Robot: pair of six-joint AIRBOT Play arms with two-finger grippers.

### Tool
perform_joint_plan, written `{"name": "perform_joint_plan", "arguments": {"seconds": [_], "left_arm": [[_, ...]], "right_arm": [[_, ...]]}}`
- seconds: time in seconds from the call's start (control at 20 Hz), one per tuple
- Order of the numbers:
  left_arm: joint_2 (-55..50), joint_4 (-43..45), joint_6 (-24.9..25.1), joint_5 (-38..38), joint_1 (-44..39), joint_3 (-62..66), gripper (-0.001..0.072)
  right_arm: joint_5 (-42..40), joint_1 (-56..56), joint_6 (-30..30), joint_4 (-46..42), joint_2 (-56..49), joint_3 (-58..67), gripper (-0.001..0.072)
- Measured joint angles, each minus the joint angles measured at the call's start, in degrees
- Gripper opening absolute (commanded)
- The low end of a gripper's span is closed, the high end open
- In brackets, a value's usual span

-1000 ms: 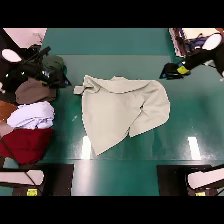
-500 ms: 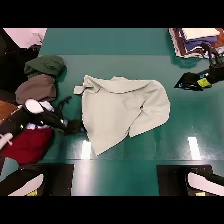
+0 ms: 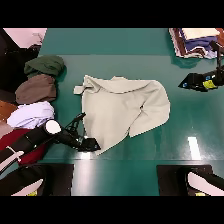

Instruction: Fold the shirts.

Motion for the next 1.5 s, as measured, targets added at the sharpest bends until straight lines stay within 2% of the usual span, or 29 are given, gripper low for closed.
{"name": "perform_joint_plan", "arguments": {"seconds": [0.05,0.1,0.15,0.2,0.45,0.7,0.8,0.85,1.05,1.35,1.4,1.45,1.5], "left_arm": [[-0.07,-0.68,-0.55,1.46,-0.87,-0.09,0.0499],[-0.13,-1.29,-0.96,2.95,-1.55,-0.15,0.0423],[-0.2,-1.64,-1.27,4.68,-2.08,-0.2,0.012],[-0.28,-1.79,-1.6,6.32,-2.32,-0.2,0.0031],[-0.15,-0.94,-1.95,8.98,-2.97,3.98,0.0024],[-0.15,14.1,-5.46,6.97,-3.08,14.43,0.0023],[-0.15,20.09,-7.87,6.56,-2.05,17.88,0.0023],[-0.15,21.92,-8.68,6.49,-0.7,19.08,0.0023],[-0.15,24.68,-10.01,5.31,7.39,21.53,0.0023],[-0.15,25.44,-9.42,3.37,13.6,22.32,0.0024],[-0.15,25.55,-9.25,3.19,13.92,22.36,0.0024],[-0.15,25.7,-9.25,3.13,14.16,22.38,0.0024],[-0.15,25.75,-9.22,3.08,14.32,22.4,0.0023]], "right_arm": [[-0.04,0.0,0.0,0.55,0.09,-0.02,0.048],[-0.17,0.0,0.0,1.4,0.11,-0.04,0.048],[-0.24,0.0,0.0,2.16,0.13,-0.07,0.048],[-0.2,0.0,0.0,2.75,0.2,-0.07,0.048],[4.59,-0.2,0.0,1.42,0.9,-1.68,0.048],[5.29,-4.76,0.46,-0.28,6.93,-17.16,0.048],[2.69,-7.56,0.46,1.57,9.14,-25.55,0.0473],[0.72,-8.61,0.22,3.37,9.86,-29.59,0.0447],[-9.68,-9.64,-1.57,10.71,10.88,-40.41,0.0447],[-18.56,-5.27,-2.6,17.46,3.45,-41.53,0.0447],[-19.12,-4.44,-2.62,17.88,2.03,-40.63,0.0421],[-19.74,-3.61,-2.71,17.99,0.74,-39.6,0.0337],[-20.46,-2.91,-2.84,17.94,-0.5,-38.66,0.0188]]}}
